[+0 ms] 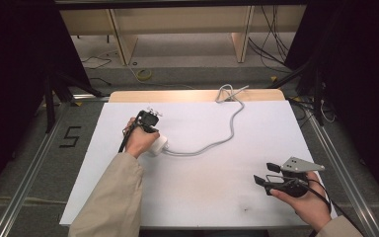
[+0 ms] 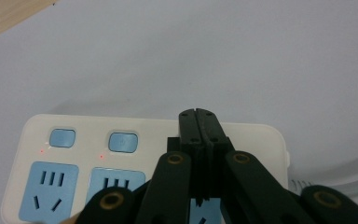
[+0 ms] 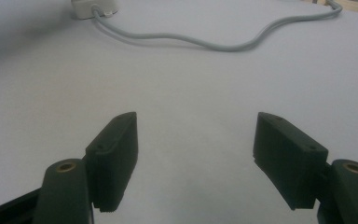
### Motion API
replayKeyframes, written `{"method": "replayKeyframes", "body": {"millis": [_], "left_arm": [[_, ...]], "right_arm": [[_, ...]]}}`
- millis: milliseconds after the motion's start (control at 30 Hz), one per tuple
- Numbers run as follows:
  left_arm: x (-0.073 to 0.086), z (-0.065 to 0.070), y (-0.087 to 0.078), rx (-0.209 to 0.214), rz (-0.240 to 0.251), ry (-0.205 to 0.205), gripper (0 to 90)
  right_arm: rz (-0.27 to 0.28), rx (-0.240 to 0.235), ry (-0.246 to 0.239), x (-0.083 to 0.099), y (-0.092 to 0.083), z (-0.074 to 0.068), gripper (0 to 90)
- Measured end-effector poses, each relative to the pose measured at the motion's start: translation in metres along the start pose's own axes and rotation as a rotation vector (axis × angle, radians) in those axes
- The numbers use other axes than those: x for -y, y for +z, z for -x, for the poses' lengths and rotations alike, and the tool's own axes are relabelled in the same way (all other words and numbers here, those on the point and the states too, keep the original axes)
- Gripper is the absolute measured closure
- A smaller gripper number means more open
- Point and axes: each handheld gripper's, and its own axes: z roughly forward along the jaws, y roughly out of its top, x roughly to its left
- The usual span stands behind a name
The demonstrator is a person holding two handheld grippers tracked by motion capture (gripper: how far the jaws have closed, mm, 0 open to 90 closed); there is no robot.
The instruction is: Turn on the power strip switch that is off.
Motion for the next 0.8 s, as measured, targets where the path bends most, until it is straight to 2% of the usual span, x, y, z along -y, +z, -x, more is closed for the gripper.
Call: {"method": "replayKeyframes", "body": {"millis": [467,700,800], "left_arm": [[0.0000,0.0012,0.0011,-0.002,-0.009,0.005,89.9],[-0.0007,0.0037,0.0016,-0.019,-0.019,0.026,89.9],[-0.0006,0.0035,0.0017,-0.016,-0.020,0.018,90.0]], "right_arm": [[-0.001,0.000,0.000,-0.0001,-0.0001,-0.0003,31.4],[-0.001,-0.001,0.000,-0.0001,0.0001,-0.0005,31.4],[0.000,0.001,0.000,0.0000,-0.0003,-0.0004,31.4]]}}
